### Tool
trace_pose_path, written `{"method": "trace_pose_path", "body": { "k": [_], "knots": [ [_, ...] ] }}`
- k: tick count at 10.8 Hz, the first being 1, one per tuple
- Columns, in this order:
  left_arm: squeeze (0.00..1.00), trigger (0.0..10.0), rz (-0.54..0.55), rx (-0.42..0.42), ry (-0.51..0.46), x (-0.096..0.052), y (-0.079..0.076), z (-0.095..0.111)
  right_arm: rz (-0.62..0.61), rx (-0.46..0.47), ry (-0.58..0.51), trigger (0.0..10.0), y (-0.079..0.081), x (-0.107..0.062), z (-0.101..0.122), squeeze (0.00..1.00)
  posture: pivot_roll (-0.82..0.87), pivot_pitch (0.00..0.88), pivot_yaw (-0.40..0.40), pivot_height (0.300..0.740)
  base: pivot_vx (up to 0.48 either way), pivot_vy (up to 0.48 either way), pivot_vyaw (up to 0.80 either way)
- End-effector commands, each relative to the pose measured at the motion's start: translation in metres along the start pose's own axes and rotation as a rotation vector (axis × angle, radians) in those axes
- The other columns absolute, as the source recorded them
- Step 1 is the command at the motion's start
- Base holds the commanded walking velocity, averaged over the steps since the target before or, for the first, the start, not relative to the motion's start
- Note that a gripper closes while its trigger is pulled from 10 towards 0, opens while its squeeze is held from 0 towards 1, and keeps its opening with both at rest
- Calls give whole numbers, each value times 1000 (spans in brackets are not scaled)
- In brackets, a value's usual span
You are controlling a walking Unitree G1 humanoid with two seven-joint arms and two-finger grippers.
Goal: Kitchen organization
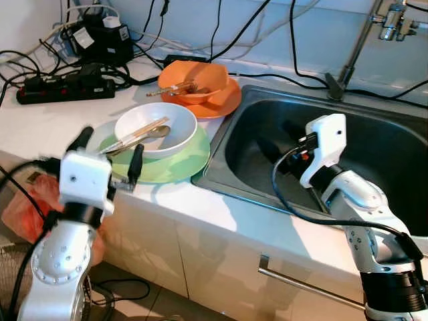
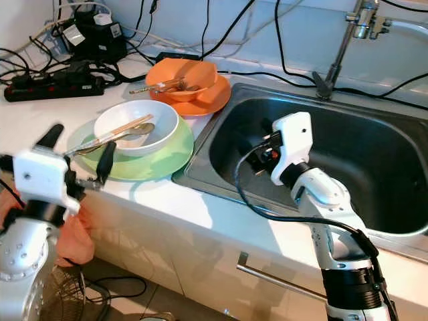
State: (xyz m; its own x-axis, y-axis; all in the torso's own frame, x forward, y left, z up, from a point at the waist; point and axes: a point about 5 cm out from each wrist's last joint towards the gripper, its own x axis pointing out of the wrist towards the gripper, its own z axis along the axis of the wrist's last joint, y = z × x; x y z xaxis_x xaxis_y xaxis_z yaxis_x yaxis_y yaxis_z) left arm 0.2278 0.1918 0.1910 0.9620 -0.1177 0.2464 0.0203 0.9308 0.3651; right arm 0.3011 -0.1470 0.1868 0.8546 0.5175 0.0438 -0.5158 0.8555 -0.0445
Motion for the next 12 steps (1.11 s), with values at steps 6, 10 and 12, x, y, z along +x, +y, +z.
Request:
{"method": "trace_pose_path", "body": {
  "k": [6,10,12],
  "knots": [
    [0,10000,-132,59,21,-2,-17,-19,59,-2,-10,10000,12,2,3,0,272,22,2,740,0,0,0],
    [0,10000,-134,108,18,-7,-13,-23,167,50,2,10000,20,0,3,0,281,22,1,740,0,0,0],
    [0,10000,-120,129,-8,-4,-9,-19,237,72,25,10000,26,-6,0,0,285,23,2,740,0,0,0]
  ]
}}
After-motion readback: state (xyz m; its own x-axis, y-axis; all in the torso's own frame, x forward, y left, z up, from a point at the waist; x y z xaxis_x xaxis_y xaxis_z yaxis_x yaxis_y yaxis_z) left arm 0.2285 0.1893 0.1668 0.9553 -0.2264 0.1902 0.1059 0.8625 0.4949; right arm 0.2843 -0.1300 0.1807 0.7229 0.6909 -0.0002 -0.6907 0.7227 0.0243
